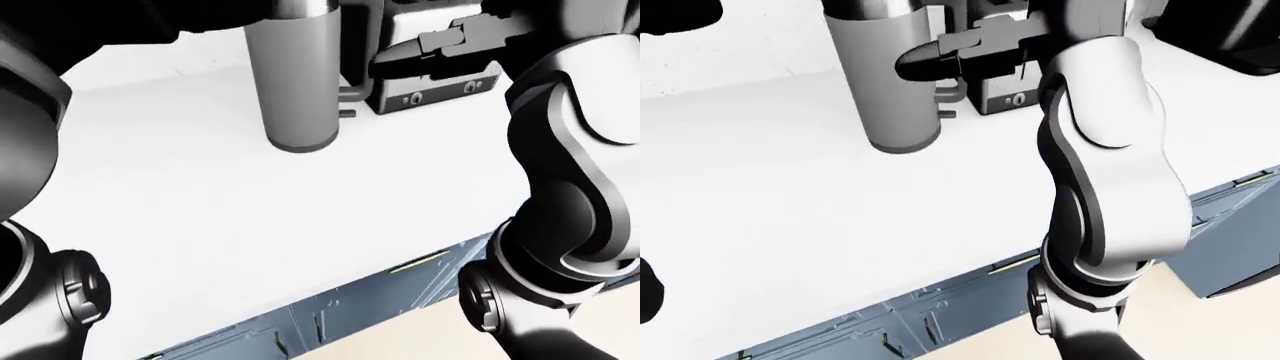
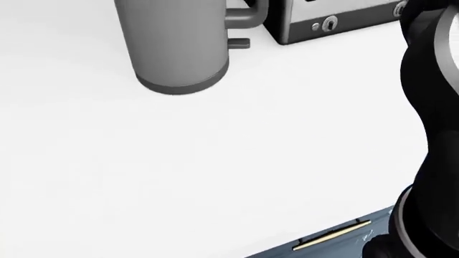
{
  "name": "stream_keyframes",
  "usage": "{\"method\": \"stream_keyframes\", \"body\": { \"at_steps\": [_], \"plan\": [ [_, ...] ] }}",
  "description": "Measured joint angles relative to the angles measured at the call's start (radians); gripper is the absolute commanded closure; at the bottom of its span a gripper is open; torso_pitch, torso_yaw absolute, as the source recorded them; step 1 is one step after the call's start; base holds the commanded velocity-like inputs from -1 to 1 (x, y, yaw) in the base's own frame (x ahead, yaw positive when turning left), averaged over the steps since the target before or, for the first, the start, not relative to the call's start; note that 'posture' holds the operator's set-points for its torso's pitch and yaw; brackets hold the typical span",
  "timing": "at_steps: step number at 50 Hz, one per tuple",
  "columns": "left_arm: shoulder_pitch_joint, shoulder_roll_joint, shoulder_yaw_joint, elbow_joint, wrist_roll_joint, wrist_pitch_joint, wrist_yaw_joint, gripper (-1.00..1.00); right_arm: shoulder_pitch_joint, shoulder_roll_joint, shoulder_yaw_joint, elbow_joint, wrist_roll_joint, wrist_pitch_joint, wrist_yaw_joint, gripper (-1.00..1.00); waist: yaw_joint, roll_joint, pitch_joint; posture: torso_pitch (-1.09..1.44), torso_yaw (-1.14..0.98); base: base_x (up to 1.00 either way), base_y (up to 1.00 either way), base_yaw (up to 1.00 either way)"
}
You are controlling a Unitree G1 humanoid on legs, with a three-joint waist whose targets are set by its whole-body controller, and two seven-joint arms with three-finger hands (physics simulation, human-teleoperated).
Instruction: Press the button to open the lid of the electric kettle.
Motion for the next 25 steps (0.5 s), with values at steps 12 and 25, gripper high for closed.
{"method": "stream_keyframes", "body": {
  "at_steps": [12,25],
  "plan": [
    [-0.010,0.016,0.016,-0.005,-0.006,-0.008,0.007,-1.00,-0.002,-0.003,0.012,-0.009,-0.001,-0.011,0.009,-1.00,0.042,-0.008,-0.025,0.00,0.00,0.00,0.00,0.61],
    [-0.019,0.011,0.020,-0.014,0.004,-0.011,0.004,-1.00,-0.017,0.000,0.005,0.001,-0.005,-0.002,0.011,-1.00,0.017,-0.029,0.025,0.00,0.00,0.00,0.00,0.54]
  ]
}}
